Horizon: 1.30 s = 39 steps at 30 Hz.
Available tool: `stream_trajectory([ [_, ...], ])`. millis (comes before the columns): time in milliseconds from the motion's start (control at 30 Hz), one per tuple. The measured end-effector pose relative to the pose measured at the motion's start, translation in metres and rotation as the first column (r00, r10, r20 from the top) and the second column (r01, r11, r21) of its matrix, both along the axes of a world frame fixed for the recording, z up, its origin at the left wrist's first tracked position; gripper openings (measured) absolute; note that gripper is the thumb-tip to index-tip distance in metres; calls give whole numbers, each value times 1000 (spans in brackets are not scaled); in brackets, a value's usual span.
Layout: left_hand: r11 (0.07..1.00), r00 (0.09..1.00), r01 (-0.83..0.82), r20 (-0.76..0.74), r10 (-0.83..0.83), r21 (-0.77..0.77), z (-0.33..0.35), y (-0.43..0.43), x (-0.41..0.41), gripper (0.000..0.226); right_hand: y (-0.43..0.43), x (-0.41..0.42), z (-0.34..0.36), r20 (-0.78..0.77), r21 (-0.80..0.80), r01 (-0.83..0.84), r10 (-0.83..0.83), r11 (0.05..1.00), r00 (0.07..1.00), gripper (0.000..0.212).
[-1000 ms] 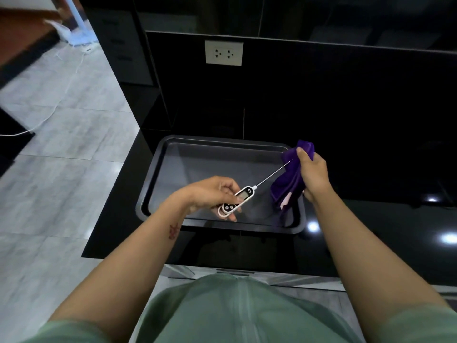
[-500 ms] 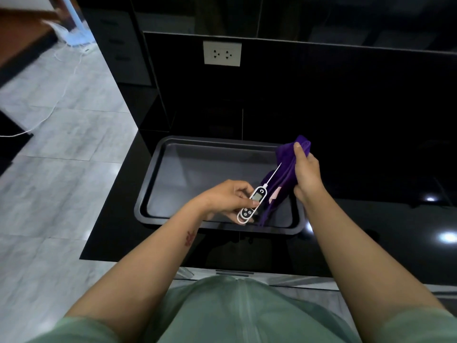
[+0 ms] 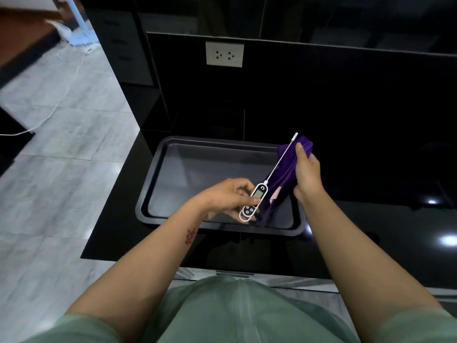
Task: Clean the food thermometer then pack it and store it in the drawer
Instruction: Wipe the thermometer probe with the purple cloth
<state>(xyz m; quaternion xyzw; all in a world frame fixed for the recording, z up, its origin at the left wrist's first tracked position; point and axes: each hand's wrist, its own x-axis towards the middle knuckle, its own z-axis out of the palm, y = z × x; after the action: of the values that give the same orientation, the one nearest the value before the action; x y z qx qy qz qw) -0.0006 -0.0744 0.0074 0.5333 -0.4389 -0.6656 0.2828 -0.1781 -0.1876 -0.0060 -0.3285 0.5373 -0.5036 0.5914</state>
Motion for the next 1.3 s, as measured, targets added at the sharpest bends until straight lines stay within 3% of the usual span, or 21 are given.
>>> stream_trajectory([
  [300, 1000, 995, 4, 98, -4, 0, 5, -6, 0, 11, 3, 9, 4, -68, -13, -110, 109, 994, 992, 16],
  [633, 1000, 987, 32, 159, -31, 2, 19, -8, 3, 11, -3, 2, 8, -197, -31, -133, 124, 991, 973, 13],
  [867, 1000, 979, 14, 204, -16, 10, 27, -13, 8, 20, 12, 5, -1, -249, -12, -317, 304, 948, 920, 10],
  [1100, 1000, 985, 23, 171, -26, 18, 26, -8, 9, 18, -1, -3, 10, -252, -60, -218, 197, 974, 948, 8],
  [1300, 999, 978, -41, 204, 42, -10, 28, -11, 9, 26, 16, 13, 1, -298, -37, -397, 369, 917, 880, 14],
])
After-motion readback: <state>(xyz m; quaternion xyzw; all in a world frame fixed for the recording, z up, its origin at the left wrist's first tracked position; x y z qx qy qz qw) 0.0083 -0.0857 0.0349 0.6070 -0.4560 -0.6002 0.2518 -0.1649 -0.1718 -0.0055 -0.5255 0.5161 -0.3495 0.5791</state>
